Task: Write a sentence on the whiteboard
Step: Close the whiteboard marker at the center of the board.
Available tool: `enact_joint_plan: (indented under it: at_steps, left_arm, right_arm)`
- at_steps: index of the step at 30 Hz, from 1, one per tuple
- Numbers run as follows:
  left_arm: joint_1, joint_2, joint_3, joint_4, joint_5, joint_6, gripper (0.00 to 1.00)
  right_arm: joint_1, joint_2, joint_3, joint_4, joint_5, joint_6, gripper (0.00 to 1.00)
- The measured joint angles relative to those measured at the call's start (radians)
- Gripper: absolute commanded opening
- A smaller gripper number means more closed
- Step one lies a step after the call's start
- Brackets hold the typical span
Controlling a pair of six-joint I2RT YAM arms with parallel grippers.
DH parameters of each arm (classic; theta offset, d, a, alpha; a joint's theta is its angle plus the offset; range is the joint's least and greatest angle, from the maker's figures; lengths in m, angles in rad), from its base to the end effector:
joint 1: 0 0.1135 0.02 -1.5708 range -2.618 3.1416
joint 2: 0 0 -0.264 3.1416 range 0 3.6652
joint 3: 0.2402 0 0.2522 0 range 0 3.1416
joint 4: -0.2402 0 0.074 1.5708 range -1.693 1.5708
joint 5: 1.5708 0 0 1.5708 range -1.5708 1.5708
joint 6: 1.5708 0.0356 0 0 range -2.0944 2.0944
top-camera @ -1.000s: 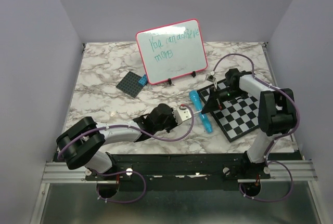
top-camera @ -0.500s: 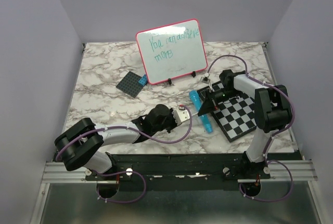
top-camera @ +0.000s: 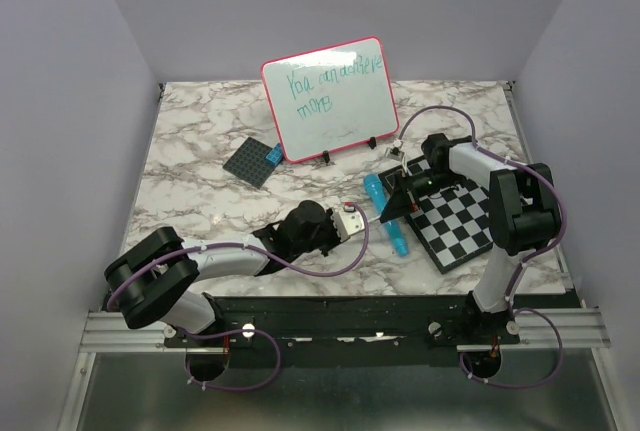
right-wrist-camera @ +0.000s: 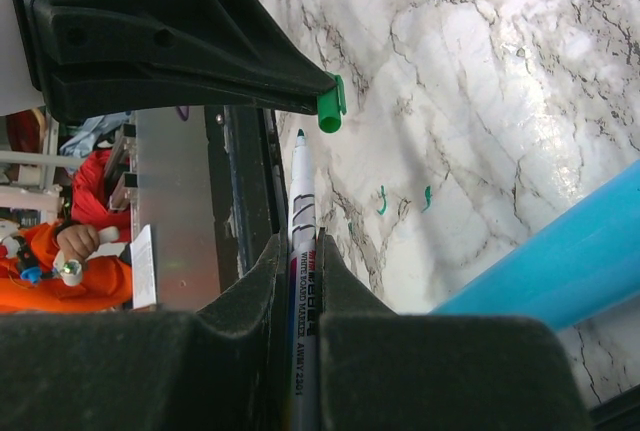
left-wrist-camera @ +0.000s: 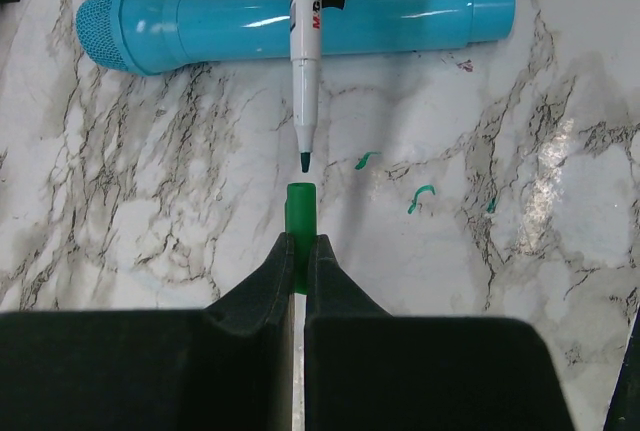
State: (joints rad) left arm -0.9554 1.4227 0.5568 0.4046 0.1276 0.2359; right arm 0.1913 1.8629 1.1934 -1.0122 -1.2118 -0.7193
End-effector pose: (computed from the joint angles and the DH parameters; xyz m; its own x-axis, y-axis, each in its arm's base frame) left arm 0.1599 -0.2340 0.1783 -0.0452 0.4655 -0.8839 0.9115 0.3813 0.1542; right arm 0.3037 0.0928 0.1754 -0.7570 -0.3824 -0.5298 -0.6166 0.1498 0.7729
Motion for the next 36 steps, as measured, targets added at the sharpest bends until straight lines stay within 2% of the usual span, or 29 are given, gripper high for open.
enact_joint_plan:
  at_steps: [36]
  left_arm:
    - [0.000,-0.008,0.000,0.000,0.003,0.000,0.00]
  right_arm:
    - [0.015,0.010,0.000,0.057,0.026,0.064,0.01]
